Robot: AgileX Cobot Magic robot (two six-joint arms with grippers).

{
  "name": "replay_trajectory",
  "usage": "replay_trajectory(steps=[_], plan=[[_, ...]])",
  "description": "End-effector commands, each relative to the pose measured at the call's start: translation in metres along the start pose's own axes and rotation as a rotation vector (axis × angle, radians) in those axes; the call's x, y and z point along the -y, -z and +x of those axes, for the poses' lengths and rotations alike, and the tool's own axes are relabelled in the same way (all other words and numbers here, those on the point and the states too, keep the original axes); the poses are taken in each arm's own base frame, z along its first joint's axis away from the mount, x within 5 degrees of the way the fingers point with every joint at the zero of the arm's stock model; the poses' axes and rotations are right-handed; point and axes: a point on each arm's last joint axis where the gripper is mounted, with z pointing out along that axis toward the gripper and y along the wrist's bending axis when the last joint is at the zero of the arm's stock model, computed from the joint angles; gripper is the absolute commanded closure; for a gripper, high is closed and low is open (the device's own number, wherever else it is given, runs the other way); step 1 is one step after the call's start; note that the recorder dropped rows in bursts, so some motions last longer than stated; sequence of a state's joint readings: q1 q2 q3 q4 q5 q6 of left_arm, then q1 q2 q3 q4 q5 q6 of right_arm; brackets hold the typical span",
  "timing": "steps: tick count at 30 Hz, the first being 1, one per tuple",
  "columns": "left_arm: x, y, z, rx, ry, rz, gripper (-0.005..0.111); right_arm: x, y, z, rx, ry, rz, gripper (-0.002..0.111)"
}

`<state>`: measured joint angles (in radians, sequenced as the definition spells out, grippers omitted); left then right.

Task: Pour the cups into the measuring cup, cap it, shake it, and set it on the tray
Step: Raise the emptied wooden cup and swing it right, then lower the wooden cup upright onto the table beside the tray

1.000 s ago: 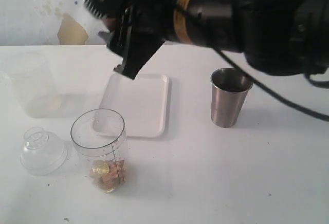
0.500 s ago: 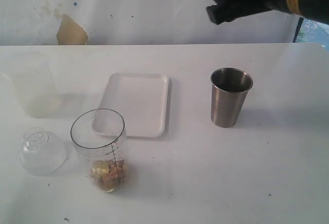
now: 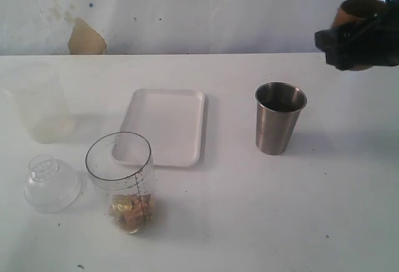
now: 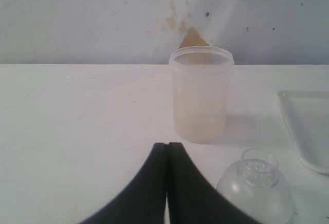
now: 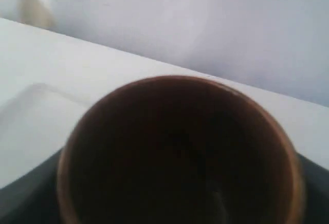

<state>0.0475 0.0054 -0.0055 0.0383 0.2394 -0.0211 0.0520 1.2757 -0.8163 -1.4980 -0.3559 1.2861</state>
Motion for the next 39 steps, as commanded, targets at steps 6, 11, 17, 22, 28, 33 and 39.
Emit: replay_trajectory(steps=[6,11,17,22,28,33,39], plan=[[0.000,0.000,0.001,0.007,-0.007,0.001,0.107,-0.046,0.026,0.035,0.405,-0.121,-0.370,0.108],[0.000,0.000,0.001,0.007,-0.007,0.001,0.107,-0.061,0.018,0.056,0.318,-0.117,-0.360,0.108],[0.000,0.000,0.001,0.007,-0.007,0.001,0.107,-0.080,-0.007,0.082,0.172,-0.030,-0.408,0.108],[0.000,0.000,0.001,0.007,-0.007,0.001,0.107,-0.084,-0.033,0.110,0.084,-0.005,-0.365,0.108],[0.000,0.000,0.001,0.007,-0.007,0.001,0.107,-0.091,-0.074,0.144,0.185,-0.039,-0.317,0.108],[0.000,0.000,0.001,0.007,-0.007,0.001,0.107,-0.090,-0.111,0.156,0.138,-0.024,-0.309,0.108],[0.000,0.000,0.001,0.007,-0.007,0.001,0.107,-0.091,-0.141,0.158,0.087,0.013,-0.352,0.108]])
